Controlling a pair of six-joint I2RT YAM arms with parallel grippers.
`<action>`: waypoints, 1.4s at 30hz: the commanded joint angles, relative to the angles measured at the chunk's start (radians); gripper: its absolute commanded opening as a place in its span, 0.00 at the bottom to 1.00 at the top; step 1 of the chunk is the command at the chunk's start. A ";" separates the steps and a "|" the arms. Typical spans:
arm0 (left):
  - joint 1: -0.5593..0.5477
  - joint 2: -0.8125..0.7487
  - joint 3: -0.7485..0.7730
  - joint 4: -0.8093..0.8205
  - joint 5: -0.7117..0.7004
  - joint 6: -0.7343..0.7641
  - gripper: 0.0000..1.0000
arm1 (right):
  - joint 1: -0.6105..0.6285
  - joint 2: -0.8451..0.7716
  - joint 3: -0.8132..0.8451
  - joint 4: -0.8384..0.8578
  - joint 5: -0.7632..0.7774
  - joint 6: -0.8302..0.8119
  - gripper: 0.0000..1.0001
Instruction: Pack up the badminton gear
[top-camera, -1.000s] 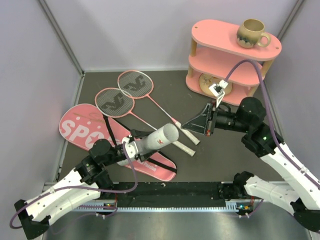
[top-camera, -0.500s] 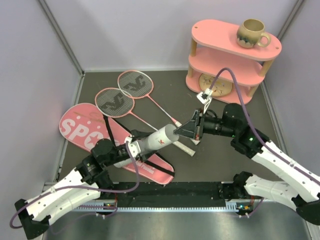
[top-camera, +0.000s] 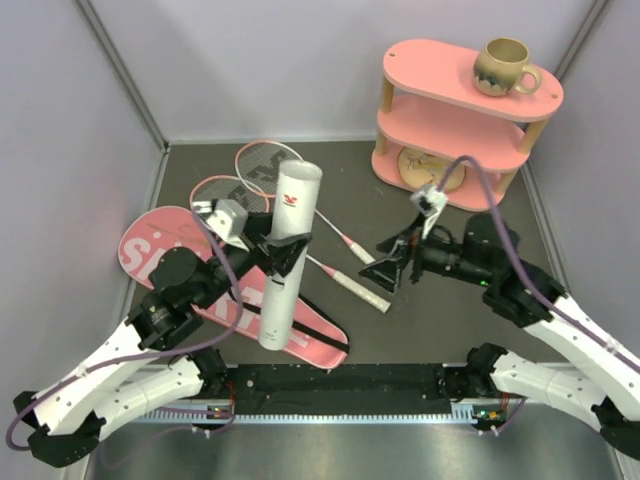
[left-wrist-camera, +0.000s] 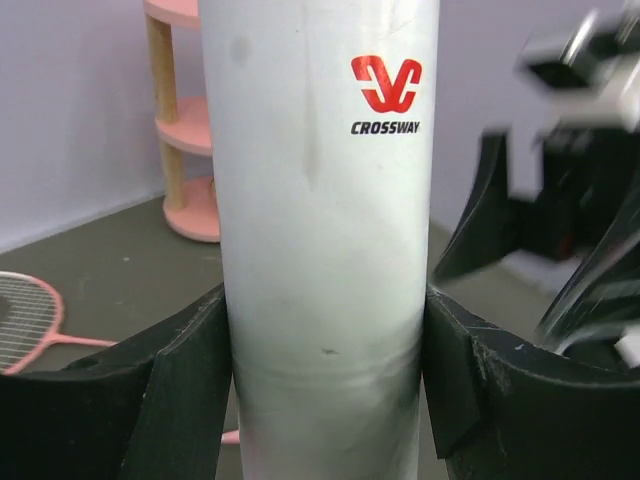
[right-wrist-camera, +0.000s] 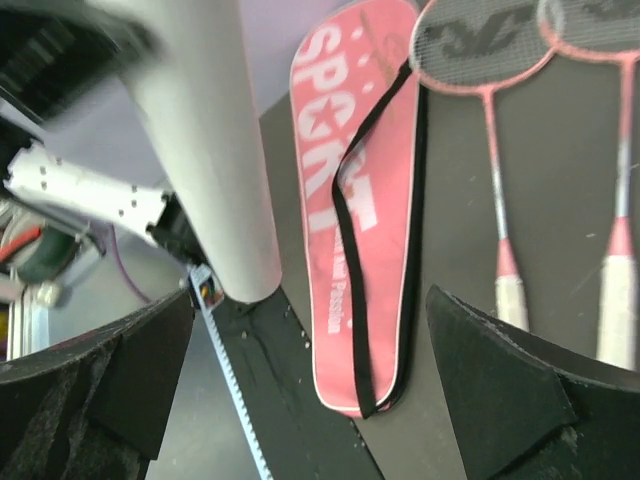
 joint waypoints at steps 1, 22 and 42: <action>-0.001 0.008 0.042 0.084 -0.117 -0.403 0.09 | 0.127 0.095 -0.050 0.214 -0.055 -0.039 0.99; -0.001 0.020 -0.124 0.440 -0.193 -0.613 0.13 | 0.224 0.271 0.015 0.365 -0.021 0.082 0.99; -0.001 -0.014 -0.158 0.351 -0.288 -0.748 0.60 | 0.231 0.423 0.045 0.400 -0.004 0.163 0.15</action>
